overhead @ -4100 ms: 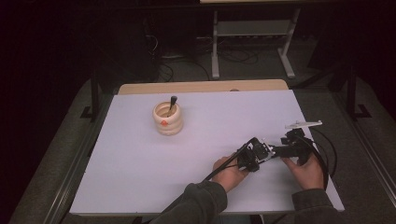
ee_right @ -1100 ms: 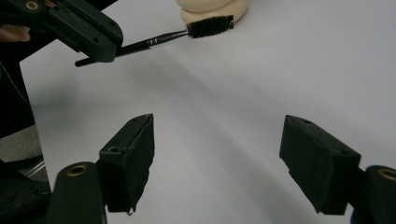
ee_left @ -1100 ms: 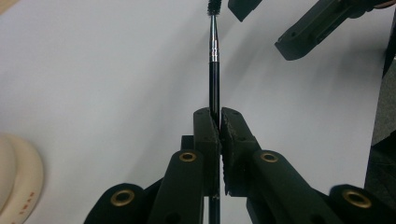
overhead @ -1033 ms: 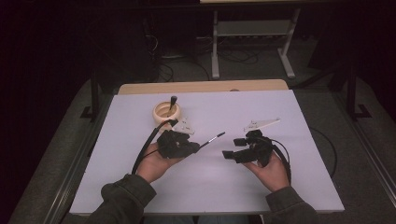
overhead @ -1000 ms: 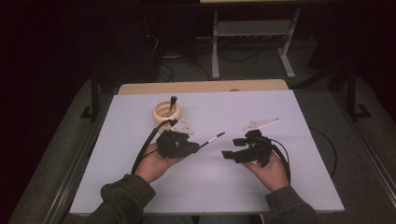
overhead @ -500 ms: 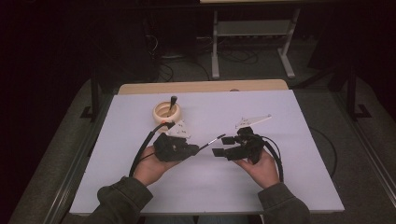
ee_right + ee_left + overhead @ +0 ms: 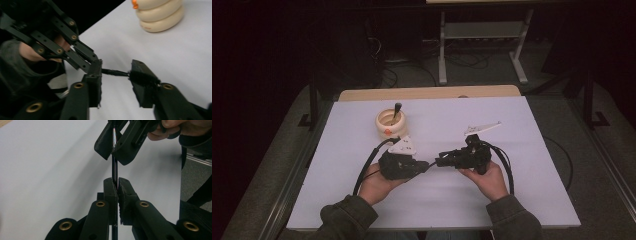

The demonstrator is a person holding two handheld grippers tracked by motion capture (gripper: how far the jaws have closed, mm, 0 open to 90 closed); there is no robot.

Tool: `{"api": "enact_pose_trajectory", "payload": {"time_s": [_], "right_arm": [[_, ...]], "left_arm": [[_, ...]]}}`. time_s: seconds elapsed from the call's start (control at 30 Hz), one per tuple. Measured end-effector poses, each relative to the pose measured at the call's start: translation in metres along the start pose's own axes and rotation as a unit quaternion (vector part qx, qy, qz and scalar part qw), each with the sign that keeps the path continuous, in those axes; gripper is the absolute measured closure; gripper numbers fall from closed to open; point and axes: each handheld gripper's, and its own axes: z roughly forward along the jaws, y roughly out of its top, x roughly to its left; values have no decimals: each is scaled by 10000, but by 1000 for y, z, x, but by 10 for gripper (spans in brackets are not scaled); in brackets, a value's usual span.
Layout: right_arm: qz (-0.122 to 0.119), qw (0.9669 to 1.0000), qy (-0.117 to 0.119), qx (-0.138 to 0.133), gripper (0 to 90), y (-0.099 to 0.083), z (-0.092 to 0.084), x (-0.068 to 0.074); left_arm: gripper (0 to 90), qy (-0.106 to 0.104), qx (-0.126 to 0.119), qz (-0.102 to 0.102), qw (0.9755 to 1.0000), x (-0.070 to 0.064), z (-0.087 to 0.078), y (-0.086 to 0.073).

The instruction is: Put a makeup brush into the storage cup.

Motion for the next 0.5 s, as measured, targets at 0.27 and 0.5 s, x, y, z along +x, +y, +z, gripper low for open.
{"api": "enact_pose_trajectory", "payload": {"time_s": [0.27, 0.5], "right_arm": [[264, 9980, 579, 13, 827, 0, 4, -8], [-105, 9987, 393, 308, 848, 3, 7, 5]], "left_arm": [[858, -81, 8, -24, 10000, 2, 5, -6], [808, -480, 118, -127, 9987, 6, 10, -8]]}}
